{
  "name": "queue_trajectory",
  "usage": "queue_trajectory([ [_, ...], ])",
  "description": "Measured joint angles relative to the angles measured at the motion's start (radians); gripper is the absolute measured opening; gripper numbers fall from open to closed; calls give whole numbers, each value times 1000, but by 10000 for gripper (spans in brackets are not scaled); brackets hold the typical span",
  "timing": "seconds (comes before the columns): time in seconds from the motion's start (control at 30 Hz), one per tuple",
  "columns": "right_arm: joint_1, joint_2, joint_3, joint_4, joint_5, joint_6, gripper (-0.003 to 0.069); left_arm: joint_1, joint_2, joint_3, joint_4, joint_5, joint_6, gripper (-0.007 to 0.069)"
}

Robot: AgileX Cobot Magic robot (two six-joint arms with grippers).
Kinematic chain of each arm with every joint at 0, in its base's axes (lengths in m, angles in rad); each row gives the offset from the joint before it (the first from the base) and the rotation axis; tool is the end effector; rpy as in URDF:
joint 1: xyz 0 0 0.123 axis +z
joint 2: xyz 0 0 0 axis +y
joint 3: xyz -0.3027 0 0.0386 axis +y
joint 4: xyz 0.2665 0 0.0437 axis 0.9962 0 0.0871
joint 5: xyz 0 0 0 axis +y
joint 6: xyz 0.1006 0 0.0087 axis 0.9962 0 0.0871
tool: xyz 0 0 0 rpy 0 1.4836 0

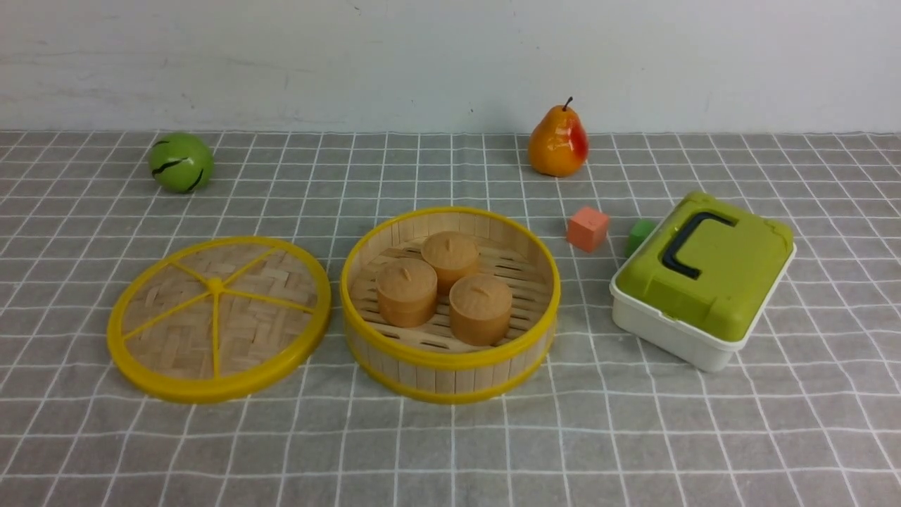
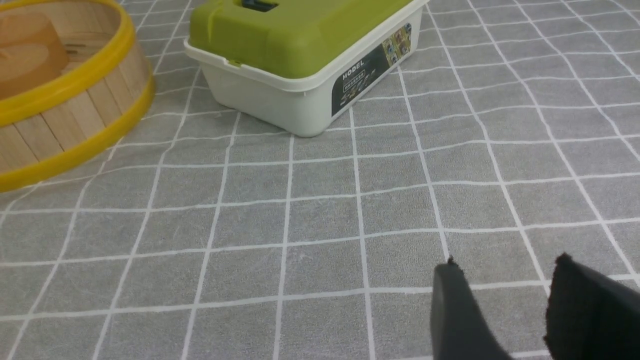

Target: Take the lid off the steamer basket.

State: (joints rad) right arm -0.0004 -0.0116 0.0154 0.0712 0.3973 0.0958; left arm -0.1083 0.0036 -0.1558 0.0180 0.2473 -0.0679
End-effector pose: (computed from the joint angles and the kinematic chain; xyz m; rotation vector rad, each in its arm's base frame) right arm 0.0595 0.0028 0.1696 0.1336 1.8812 0.1362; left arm 0.0549 -0.0055 0.2454 0.0422 1.5794 -0.1208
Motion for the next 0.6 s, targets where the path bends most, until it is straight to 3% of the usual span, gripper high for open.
queue_trajectory([
  [0.1, 0, 0, 0, 0, 0, 0, 242, 0, -14, 142, 57, -32, -155, -13],
  [0.2, 0, 0, 0, 0, 0, 0, 242, 0, -14, 180, 60, 102, -234, -13],
  [0.6, 0, 0, 0, 0, 0, 0, 242, 0, -14, 187, 25, 151, -165, -13],
])
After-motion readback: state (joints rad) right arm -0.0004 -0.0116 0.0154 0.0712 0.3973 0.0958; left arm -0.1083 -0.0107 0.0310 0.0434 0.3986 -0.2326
